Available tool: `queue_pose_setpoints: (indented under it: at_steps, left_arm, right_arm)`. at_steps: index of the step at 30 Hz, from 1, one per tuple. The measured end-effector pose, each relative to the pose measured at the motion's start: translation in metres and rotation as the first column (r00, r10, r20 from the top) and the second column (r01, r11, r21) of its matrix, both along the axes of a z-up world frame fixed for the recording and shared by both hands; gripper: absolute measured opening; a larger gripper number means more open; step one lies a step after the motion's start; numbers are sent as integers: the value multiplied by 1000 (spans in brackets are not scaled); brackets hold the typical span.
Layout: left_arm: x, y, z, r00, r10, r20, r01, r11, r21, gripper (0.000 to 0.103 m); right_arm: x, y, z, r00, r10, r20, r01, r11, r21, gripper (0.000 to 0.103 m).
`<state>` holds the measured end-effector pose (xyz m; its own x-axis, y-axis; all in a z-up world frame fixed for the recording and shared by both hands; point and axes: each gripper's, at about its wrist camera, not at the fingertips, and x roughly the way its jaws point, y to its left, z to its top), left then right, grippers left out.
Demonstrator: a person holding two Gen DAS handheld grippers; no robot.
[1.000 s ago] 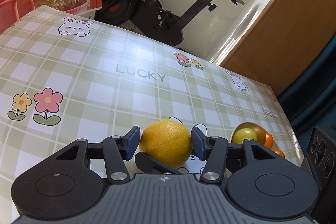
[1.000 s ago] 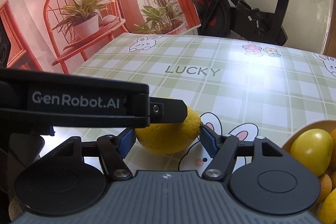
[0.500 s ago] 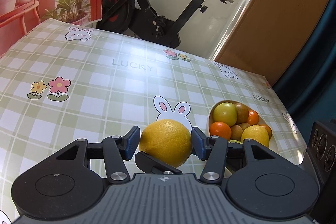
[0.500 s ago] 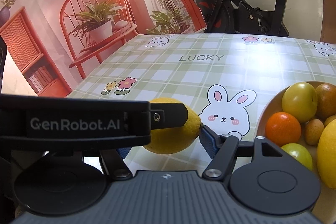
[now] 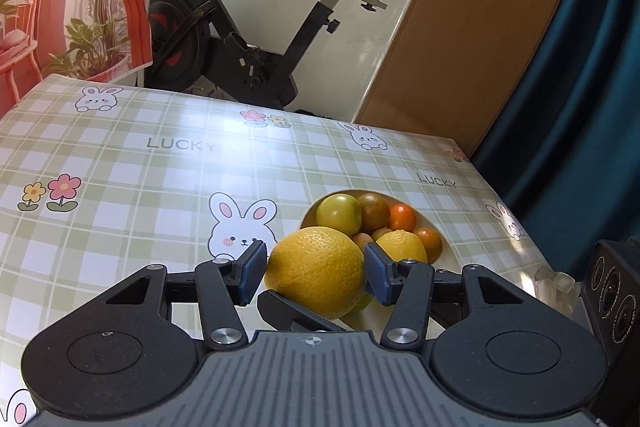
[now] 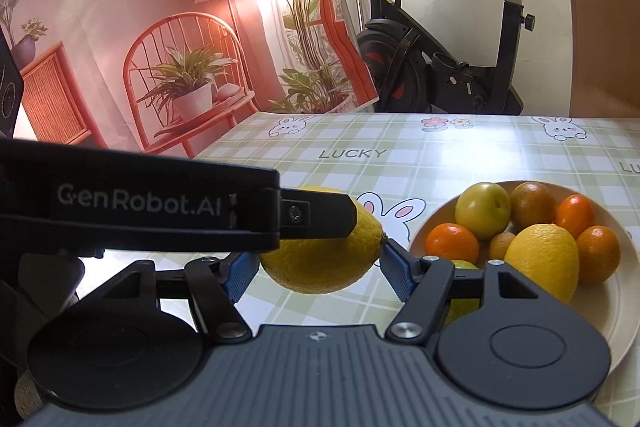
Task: Organize fruits
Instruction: 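Carry the second lemon with both grippers onto the cream plate, then open both grippers to release the lemon beside the other fruit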
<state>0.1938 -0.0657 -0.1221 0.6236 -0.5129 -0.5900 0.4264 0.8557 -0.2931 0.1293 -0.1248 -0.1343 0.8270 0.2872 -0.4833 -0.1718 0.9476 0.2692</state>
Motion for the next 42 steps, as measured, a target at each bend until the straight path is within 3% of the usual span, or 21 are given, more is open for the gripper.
queue_pose_setpoints:
  at_steps: [15, 28, 42]
  left_arm:
    - [-18, -67, -11, 988, -153, -29, 154, 988, 29, 56]
    - [-9, -93, -31, 981, -183, -71, 188, 979, 76, 57]
    - [-8, -91, -41, 981, -167, -100, 175, 981, 78, 57]
  right_arm:
    - [-51, -54, -4, 991, -133, 12, 133, 991, -2, 68]
    - [-49, -79, -26, 977, -202, -63, 205, 978, 37, 68]
    - [-45, -77, -34, 976, -192, -106, 195, 981, 19, 68]
